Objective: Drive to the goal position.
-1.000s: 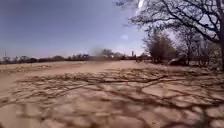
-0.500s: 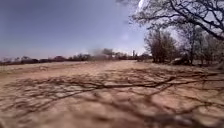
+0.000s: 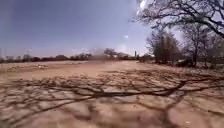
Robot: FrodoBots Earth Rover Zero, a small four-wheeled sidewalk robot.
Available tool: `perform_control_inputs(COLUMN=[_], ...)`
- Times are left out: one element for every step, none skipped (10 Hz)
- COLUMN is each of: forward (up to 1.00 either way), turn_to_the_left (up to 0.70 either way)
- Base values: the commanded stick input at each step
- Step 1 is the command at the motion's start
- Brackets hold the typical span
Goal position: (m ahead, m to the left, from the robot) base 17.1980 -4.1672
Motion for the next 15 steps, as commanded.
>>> perform_control_inputs(forward=[1.0, 1.0, 1.0, 1.0, 1.0, 1.0, 1.0, 1.0, 1.0, 1.0, 1.0, 1.0, 1.0, 1.0, 1.0], turn_to_the_left=[0.0, 0.0, 0.0, 0.0, 0.0, 0.0, 0.0, 0.0, 0.0, 0.0, 0.0, 0.0, 0.0, 0.0, 0.0])
